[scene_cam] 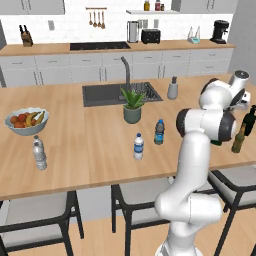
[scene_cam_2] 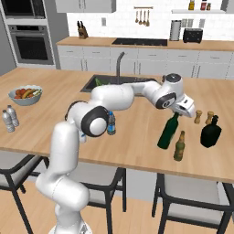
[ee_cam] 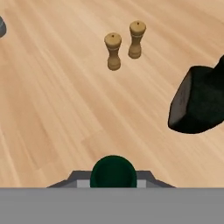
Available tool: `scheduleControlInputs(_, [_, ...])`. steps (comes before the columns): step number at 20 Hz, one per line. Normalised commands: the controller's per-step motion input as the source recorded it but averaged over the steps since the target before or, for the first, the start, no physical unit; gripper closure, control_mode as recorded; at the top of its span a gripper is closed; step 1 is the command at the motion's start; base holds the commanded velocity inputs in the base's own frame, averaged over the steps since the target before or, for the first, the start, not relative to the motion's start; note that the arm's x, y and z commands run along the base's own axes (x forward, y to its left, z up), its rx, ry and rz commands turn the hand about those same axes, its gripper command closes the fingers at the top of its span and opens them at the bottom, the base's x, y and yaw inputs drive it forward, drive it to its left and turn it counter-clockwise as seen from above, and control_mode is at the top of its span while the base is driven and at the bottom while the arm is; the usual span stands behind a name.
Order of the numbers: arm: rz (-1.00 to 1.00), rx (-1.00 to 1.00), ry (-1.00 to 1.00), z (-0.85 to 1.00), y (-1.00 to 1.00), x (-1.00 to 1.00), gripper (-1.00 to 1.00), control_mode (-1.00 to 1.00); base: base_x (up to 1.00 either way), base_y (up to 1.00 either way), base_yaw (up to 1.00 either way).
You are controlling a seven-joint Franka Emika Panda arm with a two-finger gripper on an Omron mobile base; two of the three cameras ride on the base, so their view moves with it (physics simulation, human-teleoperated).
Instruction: Move the plastic bottles in the middle to the plastics group, and the glass bottles in the middle to the glass group.
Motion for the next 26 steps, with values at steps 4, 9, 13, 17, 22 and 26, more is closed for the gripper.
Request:
scheduleControlInputs(4, [-0.03,-0.17,-0.08,0.00,0.04,-0.02,1.00,-1.00,0.00,0.00,0.00])
scheduleControlInputs(9, [-0.02,-0.14,-0.11,-0.09,0.04,0.00,1.00,-1.00,0.00,0.00,0.00])
scheduleControlInputs(13, [0.00,-0.12,-0.14,-0.37,0.01,-0.01,1.00,-1.00,0.00,0.00,0.00])
scheduleControlInputs(17, [0.00,-0.04,-0.18,-0.10,0.00,0.00,1.00,-1.00,0.00,0.00,0.00])
scheduleControlInputs(22, [0.00,0.00,-0.02,0.00,-0.27,-0.04,1.00,-1.00,0.00,0.00,0.00])
scheduleControlInputs(26, [0.00,0.00,0.00,0.00,-0.32,-0.15,1.00,-1.00,0.00,0.00,0.00])
